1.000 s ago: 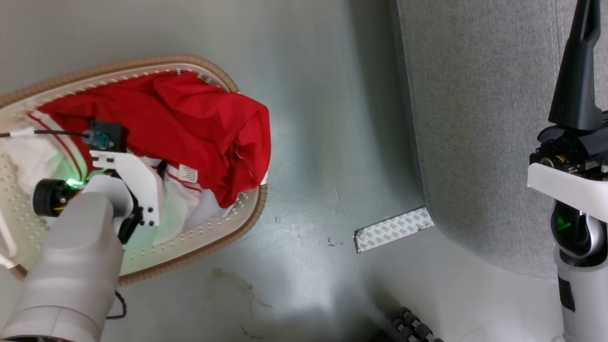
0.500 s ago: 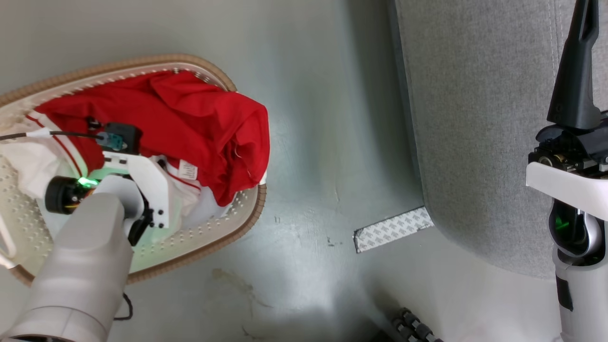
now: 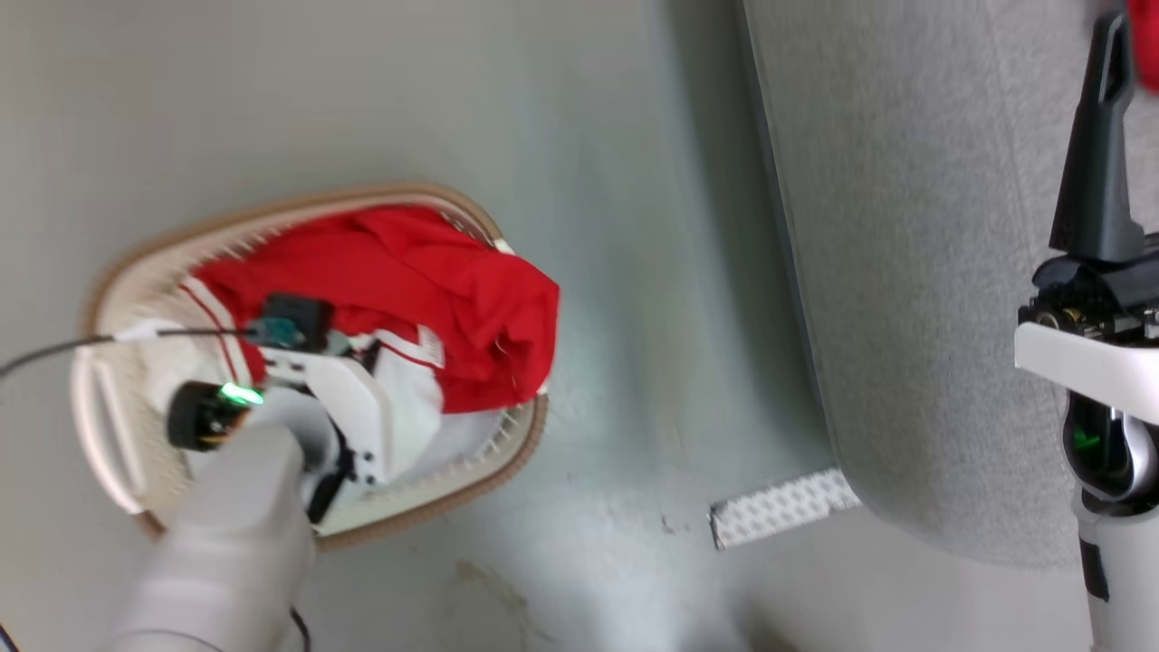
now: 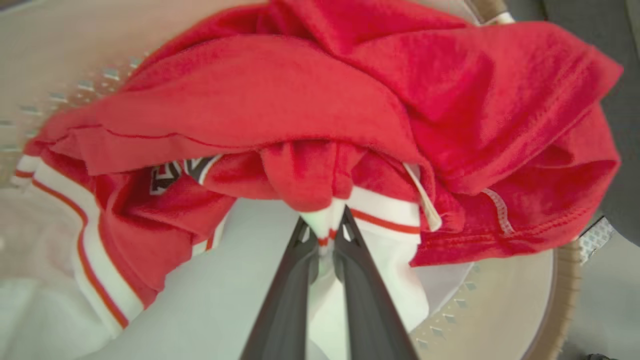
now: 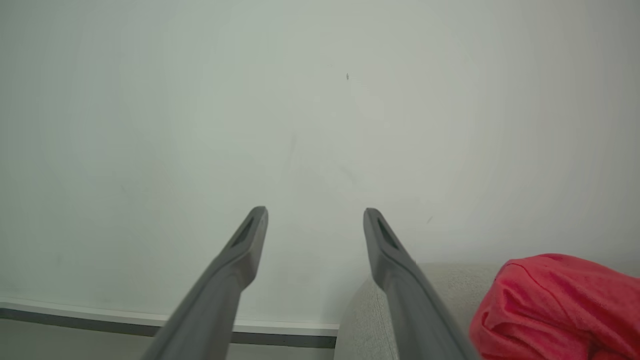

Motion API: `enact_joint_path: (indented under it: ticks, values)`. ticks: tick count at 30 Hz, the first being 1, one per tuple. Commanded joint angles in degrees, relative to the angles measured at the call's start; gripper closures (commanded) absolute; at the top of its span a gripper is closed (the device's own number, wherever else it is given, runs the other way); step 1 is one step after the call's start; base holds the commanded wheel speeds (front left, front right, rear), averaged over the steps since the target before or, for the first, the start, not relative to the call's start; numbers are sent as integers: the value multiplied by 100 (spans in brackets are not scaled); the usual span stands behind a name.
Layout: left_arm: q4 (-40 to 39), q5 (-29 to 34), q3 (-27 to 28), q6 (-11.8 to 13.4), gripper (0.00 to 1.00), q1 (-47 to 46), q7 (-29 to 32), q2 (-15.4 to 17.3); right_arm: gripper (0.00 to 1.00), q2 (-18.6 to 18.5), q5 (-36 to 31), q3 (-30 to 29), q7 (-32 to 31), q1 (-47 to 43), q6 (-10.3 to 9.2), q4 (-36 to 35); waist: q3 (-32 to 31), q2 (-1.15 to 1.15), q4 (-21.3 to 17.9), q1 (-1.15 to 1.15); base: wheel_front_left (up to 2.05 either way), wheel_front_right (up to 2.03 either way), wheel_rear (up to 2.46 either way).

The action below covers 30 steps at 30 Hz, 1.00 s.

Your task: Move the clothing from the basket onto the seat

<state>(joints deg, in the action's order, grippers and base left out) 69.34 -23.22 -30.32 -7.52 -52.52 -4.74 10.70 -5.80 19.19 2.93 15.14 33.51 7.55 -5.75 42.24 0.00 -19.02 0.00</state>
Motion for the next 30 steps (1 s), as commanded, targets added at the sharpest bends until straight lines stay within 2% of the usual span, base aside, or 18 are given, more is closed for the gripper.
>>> enact_joint_path:
  ticks: [1,8,10,19,25,30]
  values:
    - [-76,-145,-103,10,100,146,-126,-55,0,-94,-70,-25,-2,-122,-13,34,-426,0,236,0,0,0,0]
    - [-278,-398,-540,10,100,477,-528,-189,0,-285,-85,7,-3,-337,-13,186,-1163,0,505,0,0,0,0]
    - [-393,-544,-746,10,100,642,-687,-226,0,-337,-81,12,-2,-460,-13,279,-1552,0,622,0,0,0,0]
    - [-748,-835,-1136,10,100,985,-992,-209,0,-504,-22,60,-3,-859,-13,530,-2470,0,909,0,0,0,0]
    - [-1129,-864,-1194,11,100,1190,-1046,-136,0,-588,12,117,-3,-1151,-13,683,-3047,0,1110,0,0,0,0]
    - [-1725,-728,-1016,79,100,1424,-1041,-47,0,-615,40,186,-3,-1410,-13,824,-3480,0,1261,0,0,0,0]
